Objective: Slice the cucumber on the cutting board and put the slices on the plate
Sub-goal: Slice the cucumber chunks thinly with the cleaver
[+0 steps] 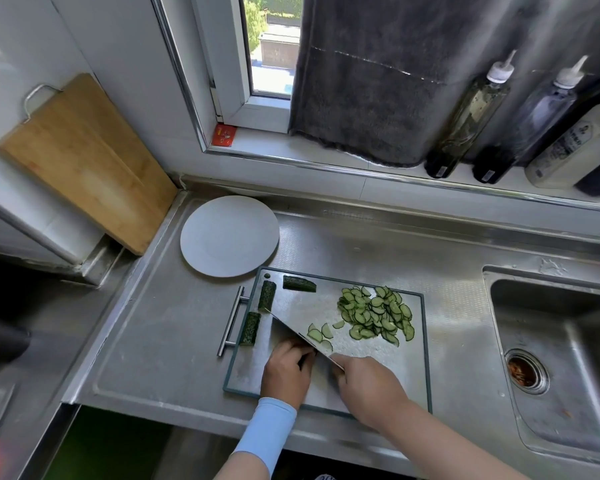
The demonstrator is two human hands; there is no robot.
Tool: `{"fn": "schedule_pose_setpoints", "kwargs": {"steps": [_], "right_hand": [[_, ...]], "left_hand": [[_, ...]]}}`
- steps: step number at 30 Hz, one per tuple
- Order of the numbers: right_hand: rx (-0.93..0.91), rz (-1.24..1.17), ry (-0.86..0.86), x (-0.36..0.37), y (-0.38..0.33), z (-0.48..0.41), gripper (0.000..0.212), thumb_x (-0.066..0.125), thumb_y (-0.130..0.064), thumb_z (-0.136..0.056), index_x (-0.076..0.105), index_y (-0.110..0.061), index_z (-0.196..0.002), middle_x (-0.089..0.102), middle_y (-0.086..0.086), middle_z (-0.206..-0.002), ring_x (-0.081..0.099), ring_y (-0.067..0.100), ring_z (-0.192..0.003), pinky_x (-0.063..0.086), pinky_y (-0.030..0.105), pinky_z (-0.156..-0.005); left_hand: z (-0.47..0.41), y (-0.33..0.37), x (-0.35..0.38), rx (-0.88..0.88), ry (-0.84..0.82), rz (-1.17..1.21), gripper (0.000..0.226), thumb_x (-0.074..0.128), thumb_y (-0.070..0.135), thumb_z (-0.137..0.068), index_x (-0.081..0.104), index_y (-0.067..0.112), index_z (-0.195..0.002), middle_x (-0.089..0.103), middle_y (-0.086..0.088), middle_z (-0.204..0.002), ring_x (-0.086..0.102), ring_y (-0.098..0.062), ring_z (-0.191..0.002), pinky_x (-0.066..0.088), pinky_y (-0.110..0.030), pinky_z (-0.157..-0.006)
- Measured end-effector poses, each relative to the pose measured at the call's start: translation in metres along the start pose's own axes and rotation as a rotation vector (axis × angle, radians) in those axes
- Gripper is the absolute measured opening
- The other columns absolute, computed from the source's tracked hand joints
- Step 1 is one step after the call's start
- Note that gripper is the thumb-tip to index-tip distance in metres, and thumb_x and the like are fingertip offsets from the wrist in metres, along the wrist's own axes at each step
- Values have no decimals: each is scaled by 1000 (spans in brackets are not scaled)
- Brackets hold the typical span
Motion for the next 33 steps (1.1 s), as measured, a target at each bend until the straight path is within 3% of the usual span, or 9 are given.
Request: {"fn": "schedule_pose_setpoints", "kwargs": {"steps": [3,8,14,18,26,30,33], "right_hand": [[-8,14,11,1,-1,2,18,39,-22,-97,54,-30,-100,53,-3,-73,49,26,-71,38,33,-61],[-8,-13,27,3,1,9,11,40,-22,-96,45,-27,-87,49,-3,-66,45,23,-66,32,28,-52],[-23,8,43,-1,9,27,8,40,-24,-95,48,-24,-96,60,5,-76,53,27,-72,43,38,-63],[-25,47,31,-3,12,34,7,39,-24,-97,46,-27,-97,59,2,-77,51,28,-74,39,37,-60],[11,-20,13,0,15,28,14,39,-24,-98,53,-27,-98,63,2,-79,55,26,-75,48,37,-68],[29,-34,9,4,10,19,13,39,-19,-94,49,-25,-88,55,-1,-70,48,23,-69,34,25,-53],[25,-45,8,3,1,8,16,38,-22,-97,48,-25,-84,50,-4,-67,47,23,-69,31,25,-51]], "left_hand": [[1,2,-1,21,5,-22,23,84,2,-63,75,17,-79,67,0,-84,56,-15,-84,45,-18,-73],[-1,-4,2,-19,-15,-8,24,84,2,-64,74,19,-77,66,1,-82,59,-16,-77,47,-20,-67],[-3,3,-3,22,-5,-35,25,82,-2,-62,73,18,-73,68,1,-81,58,-15,-78,46,-19,-68],[-2,3,-3,27,-3,-44,27,82,-4,-59,72,17,-73,67,0,-82,54,-14,-80,42,-16,-70],[-2,-2,1,4,-31,-20,23,83,2,-65,73,20,-76,68,3,-85,61,-15,-81,44,-16,-73],[-1,-6,4,-19,-45,-30,20,83,6,-68,74,21,-78,67,4,-84,61,-16,-79,48,-21,-70],[1,-8,5,-28,-44,-24,21,83,5,-67,74,20,-79,65,2,-81,60,-16,-78,48,-23,-68]]}}
Point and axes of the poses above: each hand's wrist, its own z-axis away from the middle knuckle, its own x-axis out of the palm, y = z × x, the point moved 9 cm from there along -z, towards the middle knuckle
